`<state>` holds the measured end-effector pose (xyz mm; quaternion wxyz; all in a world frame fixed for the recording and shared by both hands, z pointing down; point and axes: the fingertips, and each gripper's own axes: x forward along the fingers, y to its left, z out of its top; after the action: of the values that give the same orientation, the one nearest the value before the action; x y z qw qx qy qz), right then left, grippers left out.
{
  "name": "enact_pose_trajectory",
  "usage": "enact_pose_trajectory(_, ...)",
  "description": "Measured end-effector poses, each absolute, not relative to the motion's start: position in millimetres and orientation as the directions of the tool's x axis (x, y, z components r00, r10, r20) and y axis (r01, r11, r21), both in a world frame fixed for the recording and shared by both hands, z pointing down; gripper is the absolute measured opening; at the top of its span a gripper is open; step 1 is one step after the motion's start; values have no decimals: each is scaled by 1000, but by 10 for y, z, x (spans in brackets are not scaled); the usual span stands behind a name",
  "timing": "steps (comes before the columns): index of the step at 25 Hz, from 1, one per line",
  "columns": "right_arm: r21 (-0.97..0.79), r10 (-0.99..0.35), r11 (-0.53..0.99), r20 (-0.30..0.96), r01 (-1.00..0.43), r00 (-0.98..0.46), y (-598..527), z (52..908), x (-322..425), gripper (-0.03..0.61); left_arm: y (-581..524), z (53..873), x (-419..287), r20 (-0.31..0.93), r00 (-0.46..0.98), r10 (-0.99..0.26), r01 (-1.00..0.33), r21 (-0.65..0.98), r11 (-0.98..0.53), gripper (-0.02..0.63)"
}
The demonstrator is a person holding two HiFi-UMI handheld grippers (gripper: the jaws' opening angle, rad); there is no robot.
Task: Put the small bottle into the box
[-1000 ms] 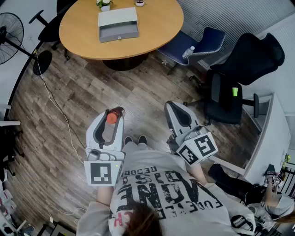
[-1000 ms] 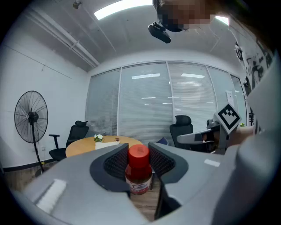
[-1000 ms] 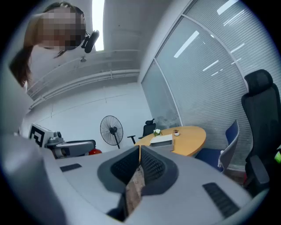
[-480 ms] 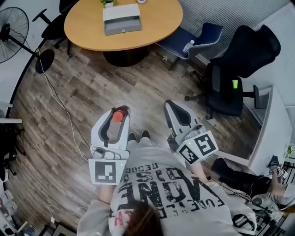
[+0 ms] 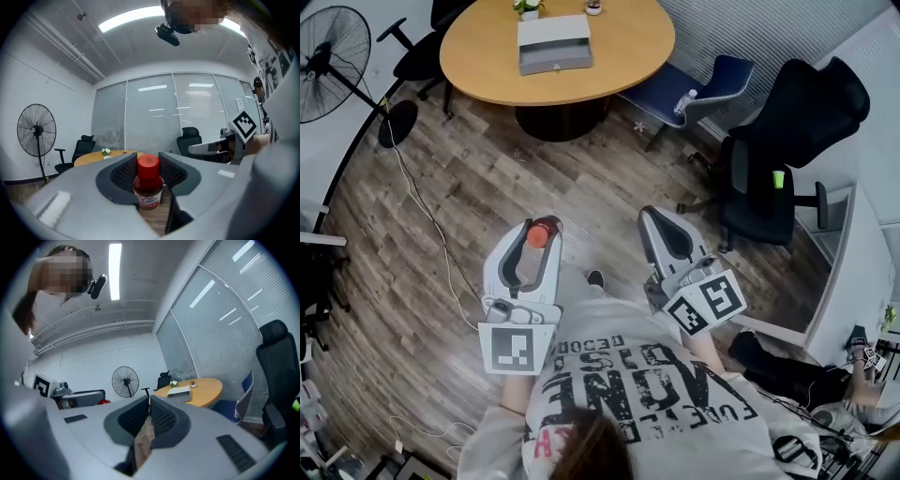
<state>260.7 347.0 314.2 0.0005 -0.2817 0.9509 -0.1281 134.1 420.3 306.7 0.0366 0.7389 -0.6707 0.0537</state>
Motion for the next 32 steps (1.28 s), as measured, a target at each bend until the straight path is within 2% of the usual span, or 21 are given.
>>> enact_pose_trajectory(10,-271,-561,775,121,-571,-819,3139,3275,2540,15,3952,3139,1144,137,67,-988,-998,4,-67,149)
enact_pose_trajectory(15,-302,-568,759,125,-576,-814,2805,3231,2260,15,3583,3079,878,126,83,-989,-997,-1,-84,149)
enact_pose_trajectory(18,-291,-573,763,107,-576,-813,2528,3144,2039,15,3266,2960,681,78,108,-991,-994,-26,-110,149)
enact_pose_trajectory(32,-305,-650,699,105,-646,-753,1691,3136,1412,15,2350,2926,-62,82,172,-982,-985,-21,-174,149)
